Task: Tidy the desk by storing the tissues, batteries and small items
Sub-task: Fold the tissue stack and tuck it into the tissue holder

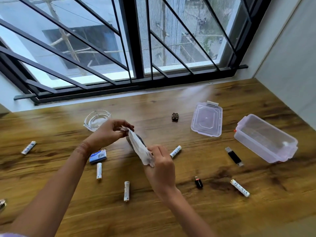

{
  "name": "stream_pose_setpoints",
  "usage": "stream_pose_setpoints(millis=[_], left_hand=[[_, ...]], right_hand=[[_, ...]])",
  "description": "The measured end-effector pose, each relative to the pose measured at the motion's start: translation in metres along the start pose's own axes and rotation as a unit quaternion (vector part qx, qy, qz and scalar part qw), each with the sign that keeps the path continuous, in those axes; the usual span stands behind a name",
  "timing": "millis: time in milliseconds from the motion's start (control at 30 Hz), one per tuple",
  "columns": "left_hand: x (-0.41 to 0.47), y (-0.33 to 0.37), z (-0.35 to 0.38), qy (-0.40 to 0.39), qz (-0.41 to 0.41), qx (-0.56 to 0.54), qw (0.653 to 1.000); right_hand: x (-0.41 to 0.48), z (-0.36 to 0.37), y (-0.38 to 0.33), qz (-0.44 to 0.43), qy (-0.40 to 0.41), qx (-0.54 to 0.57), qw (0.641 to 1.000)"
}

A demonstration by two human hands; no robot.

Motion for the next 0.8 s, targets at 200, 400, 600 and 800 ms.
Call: stream_pose_setpoints(millis=[200, 400, 600, 800], left_hand=[[-0.004, 0.002, 0.005, 0.01, -0.005, 0.028, 1.0], [-0.01, 0.001, 0.007, 0.043, -0.022, 0.021, 0.999], [-0.037, -0.005, 0.034, 0.24, -0.068, -0.085, 0.965], [-0.063, -0.012, 0.088, 0.246, -0.154, -0.22, 0.931]], right_hand=[[-0.009, -0.002, 0.007, 0.002, -0.031, -0.002, 1.0], [-0.009, -0.004, 0.009, 0.014, -0.029, 0.025, 0.999], [-0.014, 0.001, 0.015, 0.071, -0.106, 0.024, 0.992], [-0.015, 0.01, 0.018, 0.124, -0.141, 0.044, 0.981]])
Point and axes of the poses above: each hand's wrist, its own x-axis towards the middle knuckle, its own z-axis out of the palm, y = z × x, the point moved 3 cm from there along x, towards the middle knuckle, and after that the axes turned 6 degrees about z, right-handed, at the moved point
